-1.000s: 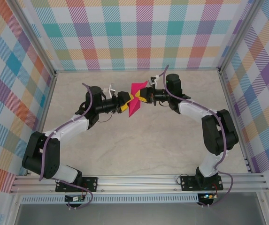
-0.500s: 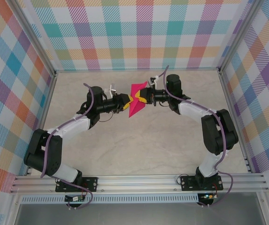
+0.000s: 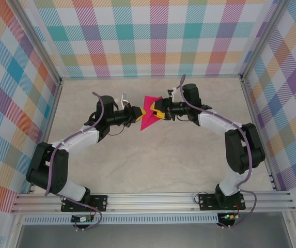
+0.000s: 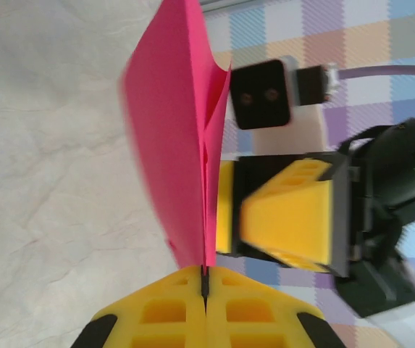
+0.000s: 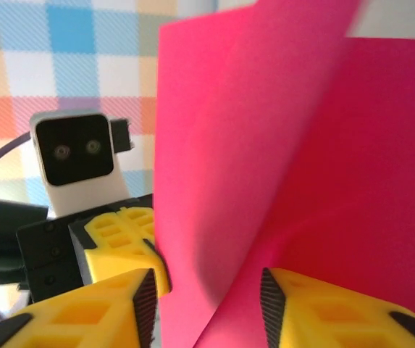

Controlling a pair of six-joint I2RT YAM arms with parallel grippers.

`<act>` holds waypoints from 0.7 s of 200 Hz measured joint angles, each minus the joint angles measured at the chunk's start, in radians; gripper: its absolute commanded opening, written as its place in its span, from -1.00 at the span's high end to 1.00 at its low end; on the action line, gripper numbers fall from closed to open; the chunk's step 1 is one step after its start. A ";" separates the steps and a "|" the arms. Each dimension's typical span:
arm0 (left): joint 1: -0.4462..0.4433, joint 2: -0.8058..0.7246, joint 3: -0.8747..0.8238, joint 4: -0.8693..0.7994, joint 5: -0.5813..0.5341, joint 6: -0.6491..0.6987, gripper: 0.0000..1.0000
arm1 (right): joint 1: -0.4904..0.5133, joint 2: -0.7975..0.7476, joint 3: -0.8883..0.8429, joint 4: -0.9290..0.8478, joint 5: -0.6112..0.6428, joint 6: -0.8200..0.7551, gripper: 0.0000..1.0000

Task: Fold a paper plane with a square sheet of paper (pick it up from the middle)
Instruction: Turn over the paper at the center of the table.

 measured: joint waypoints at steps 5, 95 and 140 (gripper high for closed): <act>0.000 -0.001 0.008 -0.042 -0.014 0.021 0.95 | -0.002 -0.017 0.003 -0.040 0.024 -0.027 -0.19; -0.187 0.085 0.486 -0.975 -0.866 0.512 0.99 | -0.003 -0.212 -0.019 -0.365 0.419 -0.248 -0.57; -0.326 0.386 0.686 -1.253 -1.307 0.492 0.99 | -0.003 -0.232 -0.091 -0.405 0.538 -0.246 -0.57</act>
